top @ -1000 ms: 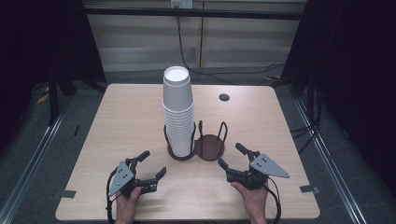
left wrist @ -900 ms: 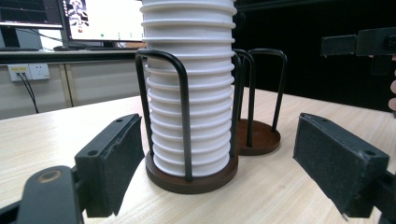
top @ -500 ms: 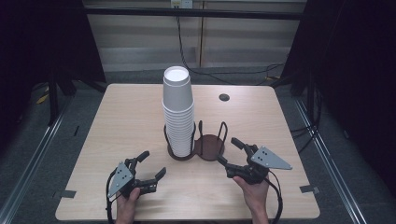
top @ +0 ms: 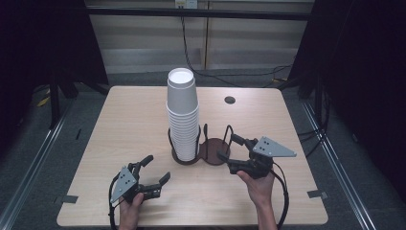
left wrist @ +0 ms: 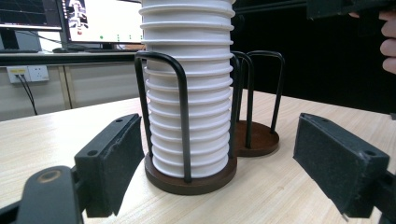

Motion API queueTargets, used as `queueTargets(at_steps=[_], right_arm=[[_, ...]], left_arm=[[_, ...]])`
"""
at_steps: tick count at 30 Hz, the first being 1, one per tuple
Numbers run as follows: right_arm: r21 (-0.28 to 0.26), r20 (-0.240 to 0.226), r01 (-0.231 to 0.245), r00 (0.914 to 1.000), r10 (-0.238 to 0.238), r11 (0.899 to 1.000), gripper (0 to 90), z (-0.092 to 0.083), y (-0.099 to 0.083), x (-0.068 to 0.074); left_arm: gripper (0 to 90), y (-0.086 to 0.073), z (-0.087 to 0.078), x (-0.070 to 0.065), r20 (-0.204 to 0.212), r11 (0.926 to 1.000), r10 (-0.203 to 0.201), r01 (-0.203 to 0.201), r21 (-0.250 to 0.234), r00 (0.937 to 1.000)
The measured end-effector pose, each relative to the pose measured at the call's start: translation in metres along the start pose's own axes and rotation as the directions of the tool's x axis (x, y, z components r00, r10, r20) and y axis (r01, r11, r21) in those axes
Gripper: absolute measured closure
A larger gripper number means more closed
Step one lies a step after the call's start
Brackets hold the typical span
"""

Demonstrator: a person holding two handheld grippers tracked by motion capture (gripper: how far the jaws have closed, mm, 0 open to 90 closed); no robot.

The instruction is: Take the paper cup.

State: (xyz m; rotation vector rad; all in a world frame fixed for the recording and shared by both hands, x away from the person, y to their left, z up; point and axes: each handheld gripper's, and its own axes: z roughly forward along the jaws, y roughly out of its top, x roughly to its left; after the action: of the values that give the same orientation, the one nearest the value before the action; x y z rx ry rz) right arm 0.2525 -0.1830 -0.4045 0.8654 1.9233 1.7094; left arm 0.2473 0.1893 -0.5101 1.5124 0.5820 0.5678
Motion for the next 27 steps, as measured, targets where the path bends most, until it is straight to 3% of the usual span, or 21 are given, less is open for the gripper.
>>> queueTargets(at_steps=[5,8,17,23,27], right_arm=[[0.001,-0.048,0.012,0.9988,-0.012,1.0,26.4,0.006,0.013,-0.001],[0.01,-0.073,0.027,0.997,-0.026,1.0,21.4,0.01,0.019,-0.001],[0.034,-0.092,0.049,0.9947,-0.046,0.998,21.7,0.024,0.033,-0.001],[0.032,-0.141,0.05,0.989,-0.045,0.998,24.7,0.033,0.049,-0.001],[0.033,-0.145,0.056,0.9881,-0.051,0.998,25.1,0.036,0.055,-0.001]], left_arm=[[15.8,0.0,0.0,0.0,0.0,1.0,0.003,-0.003,0.002,1.0],[15.8,0.0,0.0,0.0,-0.003,1.0,-0.001,0.001,0.0,1.0],[15.8,0.0,0.0,0.0,-0.003,1.0,0.0,0.0,0.001,1.0],[15.8,0.0,0.0,0.0,-0.002,1.0,0.002,-0.002,0.002,1.0],[15.8,0.0,0.0,0.0,-0.002,1.0,0.002,-0.002,0.002,1.0]])
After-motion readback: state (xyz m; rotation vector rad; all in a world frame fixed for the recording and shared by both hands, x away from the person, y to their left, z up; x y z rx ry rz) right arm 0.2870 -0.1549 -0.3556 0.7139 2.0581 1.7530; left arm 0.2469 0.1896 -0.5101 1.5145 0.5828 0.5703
